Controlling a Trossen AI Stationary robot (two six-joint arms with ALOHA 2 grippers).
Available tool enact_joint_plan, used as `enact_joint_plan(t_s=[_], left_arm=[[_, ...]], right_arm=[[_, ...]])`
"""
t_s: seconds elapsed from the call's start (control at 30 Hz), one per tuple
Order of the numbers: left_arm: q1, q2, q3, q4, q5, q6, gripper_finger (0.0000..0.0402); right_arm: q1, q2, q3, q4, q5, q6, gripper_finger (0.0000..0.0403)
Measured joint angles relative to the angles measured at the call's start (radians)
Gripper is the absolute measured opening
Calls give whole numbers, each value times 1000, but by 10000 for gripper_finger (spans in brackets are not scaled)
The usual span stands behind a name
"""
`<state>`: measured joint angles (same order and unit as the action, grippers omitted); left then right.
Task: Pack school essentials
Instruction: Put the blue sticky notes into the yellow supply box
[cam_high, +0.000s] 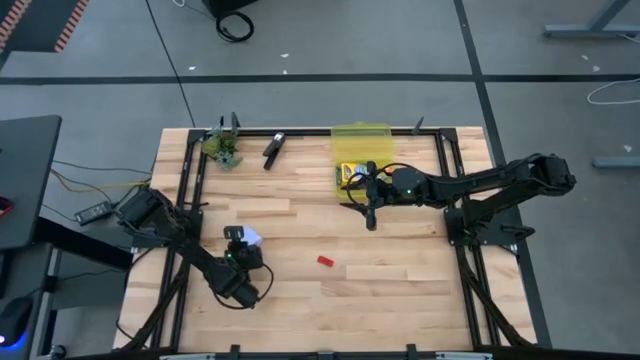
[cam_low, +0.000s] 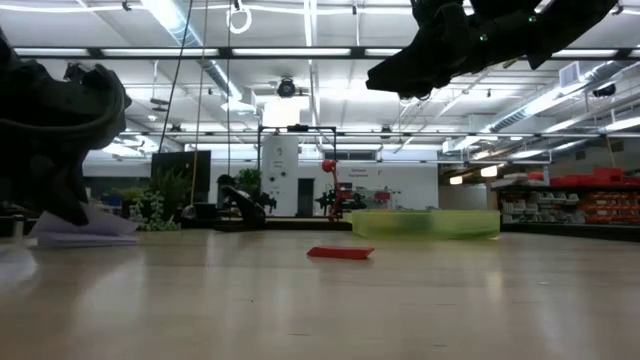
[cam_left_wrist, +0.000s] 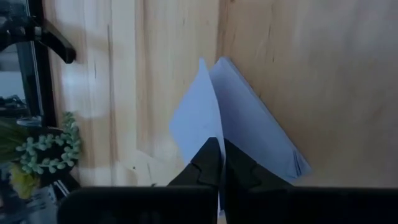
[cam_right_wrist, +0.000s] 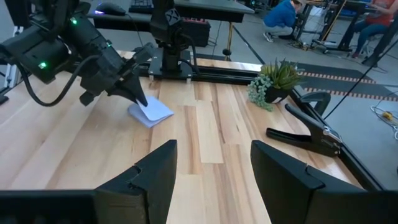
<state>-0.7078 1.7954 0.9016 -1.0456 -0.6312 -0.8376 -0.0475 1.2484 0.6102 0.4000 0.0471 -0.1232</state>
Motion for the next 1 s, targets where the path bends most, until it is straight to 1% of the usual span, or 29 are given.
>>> enact_joint_plan(t_s=[0.13, 0.33, 0.57, 0.8, 1.0], left_arm=[[0, 0, 0, -28, -27, 37, 5], [0, -2, 12, -98, -103, 53, 3], [16, -2, 37, -150, -112, 75, 3], [52, -2, 76, -209, -156, 92, 3], [69, -3, 91, -248, -190, 101, 2]], right_arm=[[0, 0, 0, 0, 0, 7, 212], [0, 0, 0, -1, 0, 11, 212], [0, 0, 0, -1, 0, 15, 212], [1, 0, 0, -2, 0, 35, 212], [26, 0, 0, -2, 6, 35, 212]])
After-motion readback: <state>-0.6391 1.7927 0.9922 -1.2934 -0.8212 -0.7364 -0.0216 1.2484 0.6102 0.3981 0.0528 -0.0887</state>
